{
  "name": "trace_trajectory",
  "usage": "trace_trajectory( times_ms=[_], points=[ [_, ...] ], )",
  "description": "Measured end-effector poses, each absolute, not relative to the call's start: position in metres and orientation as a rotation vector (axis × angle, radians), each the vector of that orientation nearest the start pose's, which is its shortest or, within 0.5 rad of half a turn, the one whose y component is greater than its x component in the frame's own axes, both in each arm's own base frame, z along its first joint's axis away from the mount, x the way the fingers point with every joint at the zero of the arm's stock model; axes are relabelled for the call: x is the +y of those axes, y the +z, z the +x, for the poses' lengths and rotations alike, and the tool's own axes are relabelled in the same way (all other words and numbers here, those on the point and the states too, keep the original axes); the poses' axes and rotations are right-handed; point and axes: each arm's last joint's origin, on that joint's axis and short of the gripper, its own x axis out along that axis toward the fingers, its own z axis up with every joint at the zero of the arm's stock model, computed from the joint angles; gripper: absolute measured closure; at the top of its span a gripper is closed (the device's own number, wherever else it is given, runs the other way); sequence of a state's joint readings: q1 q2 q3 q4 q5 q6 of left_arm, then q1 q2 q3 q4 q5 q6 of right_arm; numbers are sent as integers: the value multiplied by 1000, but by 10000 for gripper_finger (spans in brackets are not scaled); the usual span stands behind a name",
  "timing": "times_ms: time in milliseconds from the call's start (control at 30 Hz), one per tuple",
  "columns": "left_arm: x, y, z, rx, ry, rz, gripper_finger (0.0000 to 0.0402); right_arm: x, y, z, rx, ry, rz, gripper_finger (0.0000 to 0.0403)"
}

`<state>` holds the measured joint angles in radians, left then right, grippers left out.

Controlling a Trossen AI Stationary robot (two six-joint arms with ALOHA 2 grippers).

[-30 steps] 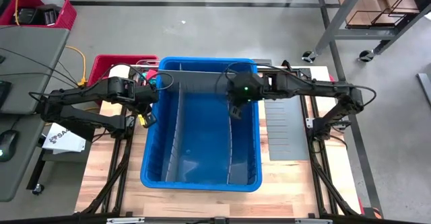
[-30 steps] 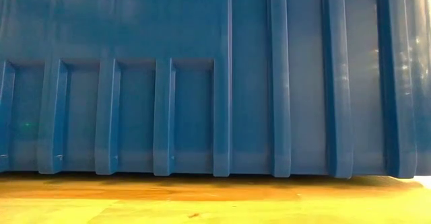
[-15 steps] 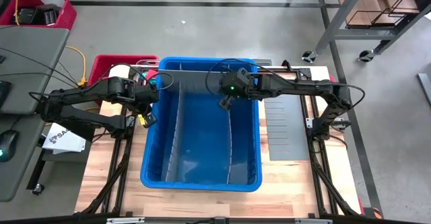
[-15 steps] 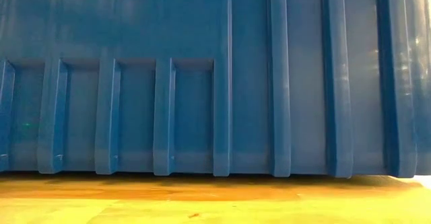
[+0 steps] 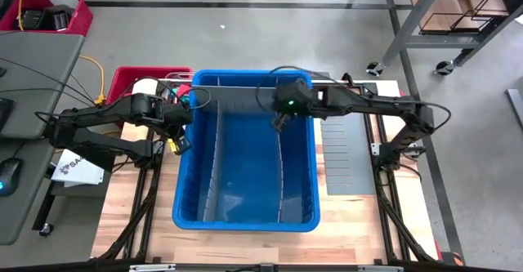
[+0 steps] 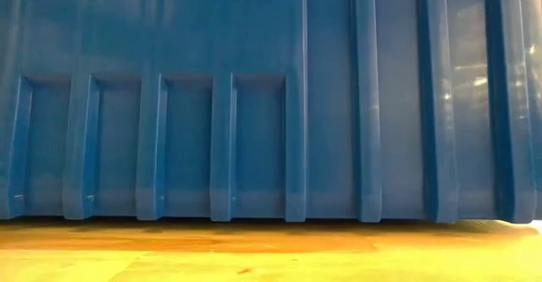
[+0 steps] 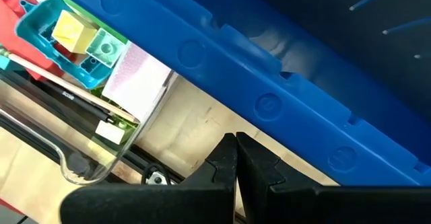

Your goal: Sort blocks

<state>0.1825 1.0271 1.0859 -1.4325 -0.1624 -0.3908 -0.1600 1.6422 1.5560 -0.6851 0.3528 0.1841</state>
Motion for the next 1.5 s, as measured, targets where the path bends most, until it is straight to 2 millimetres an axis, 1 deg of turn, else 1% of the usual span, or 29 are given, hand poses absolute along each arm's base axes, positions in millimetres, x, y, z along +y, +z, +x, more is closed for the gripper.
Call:
trace_trajectory(
  times_ms=[67,167,267,333,500,533,600,733,800,967,1167,1300,1433,1500],
  points=[
    [31,309,140,1304,551,-327,401,-61,353,350,633,-481,127,403],
    [31,311,142,1289,524,-295,401,-49,361,358,537,-351,158,403],
    [32,317,142,1277,500,-240,401,-37,364,367,474,-284,130,403],
    [32,322,140,1290,497,-199,401,-32,363,371,468,-258,96,403],
    [31,325,127,1393,570,-163,401,-27,363,372,458,-243,103,403],
    [31,325,128,1389,570,-166,401,-26,363,372,457,-239,105,403],
    [31,324,131,1368,514,-184,401,-25,363,372,460,-230,106,403],
    [33,322,146,1315,463,-169,401,-24,362,372,467,-215,133,403],
    [34,320,153,1320,441,-140,401,-24,361,371,479,-211,134,403],
    [39,311,180,1294,391,-81,401,-24,355,368,555,-197,156,403],
    [42,299,212,1237,316,-128,401,-24,347,362,654,-223,202,403],
    [36,292,233,1172,270,-180,401,-24,343,359,697,-240,220,403],
    [28,287,246,1147,216,-178,401,-28,338,355,755,-287,236,403],
    [23,285,249,1151,199,-169,401,-29,332,353,810,-298,234,403]
  ],
)
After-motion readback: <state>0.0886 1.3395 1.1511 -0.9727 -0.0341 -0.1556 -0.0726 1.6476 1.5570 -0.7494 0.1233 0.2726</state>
